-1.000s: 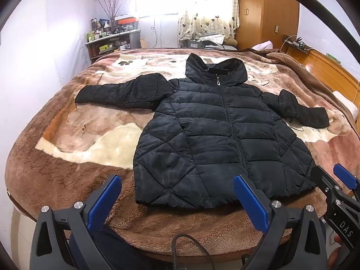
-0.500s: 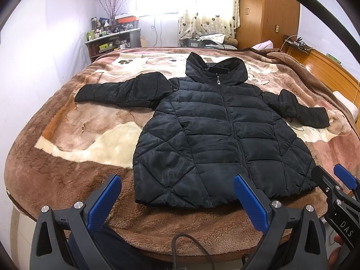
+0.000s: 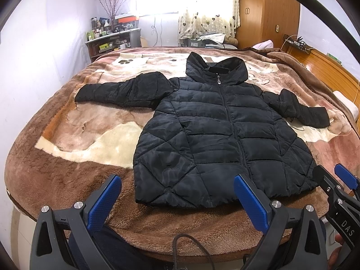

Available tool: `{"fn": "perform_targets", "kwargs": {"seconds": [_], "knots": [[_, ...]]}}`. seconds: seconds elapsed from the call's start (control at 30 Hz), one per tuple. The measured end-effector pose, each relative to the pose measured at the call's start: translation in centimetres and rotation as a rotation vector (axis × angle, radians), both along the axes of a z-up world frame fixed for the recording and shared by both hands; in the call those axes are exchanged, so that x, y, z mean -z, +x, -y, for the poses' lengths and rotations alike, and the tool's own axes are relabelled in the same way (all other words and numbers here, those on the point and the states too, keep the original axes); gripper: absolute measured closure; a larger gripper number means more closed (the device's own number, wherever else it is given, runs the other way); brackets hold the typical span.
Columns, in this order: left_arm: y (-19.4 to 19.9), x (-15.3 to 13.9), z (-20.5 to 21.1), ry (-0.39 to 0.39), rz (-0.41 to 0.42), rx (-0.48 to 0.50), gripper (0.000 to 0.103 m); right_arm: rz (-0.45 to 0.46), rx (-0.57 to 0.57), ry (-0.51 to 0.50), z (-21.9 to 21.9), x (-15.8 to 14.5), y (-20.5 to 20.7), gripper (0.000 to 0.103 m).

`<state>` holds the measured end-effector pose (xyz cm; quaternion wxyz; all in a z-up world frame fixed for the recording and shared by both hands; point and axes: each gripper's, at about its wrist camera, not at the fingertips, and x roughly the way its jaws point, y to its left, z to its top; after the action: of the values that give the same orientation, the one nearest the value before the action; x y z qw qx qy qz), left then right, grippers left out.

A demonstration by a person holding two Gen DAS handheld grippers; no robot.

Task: Fold large clothes

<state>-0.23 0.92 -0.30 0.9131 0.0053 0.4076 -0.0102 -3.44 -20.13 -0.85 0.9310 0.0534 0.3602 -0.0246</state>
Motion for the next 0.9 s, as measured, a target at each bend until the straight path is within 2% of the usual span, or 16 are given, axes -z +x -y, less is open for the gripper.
{"fn": "perform_targets", "kwargs": {"seconds": [0.37, 0.53, 0.7, 0.9], "knots": [[1.3, 0.7, -0.3, -0.006, -0.027, -0.006, 0.002, -0.020, 0.009, -0.004, 0.5, 0.6, 0.1, 0.026], [2.4, 1.3, -1.0, -0.048, -0.042, 0.000, 0.002, -0.034, -0.001, -0.007, 0.1, 1.0, 1.5, 0.026], [5.2, 1.7, -4.7, -0.207, -0.073, -0.028, 0.002, -0.023, -0.022, 0.012, 0.2, 0.8, 3.0, 0.025], [9.3, 1.6, -9.2, -0.187, -0.050, -0.114, 0.002, 0.007, -0.064, -0.015, -0.8, 0.1, 6.4, 0.025]]}}
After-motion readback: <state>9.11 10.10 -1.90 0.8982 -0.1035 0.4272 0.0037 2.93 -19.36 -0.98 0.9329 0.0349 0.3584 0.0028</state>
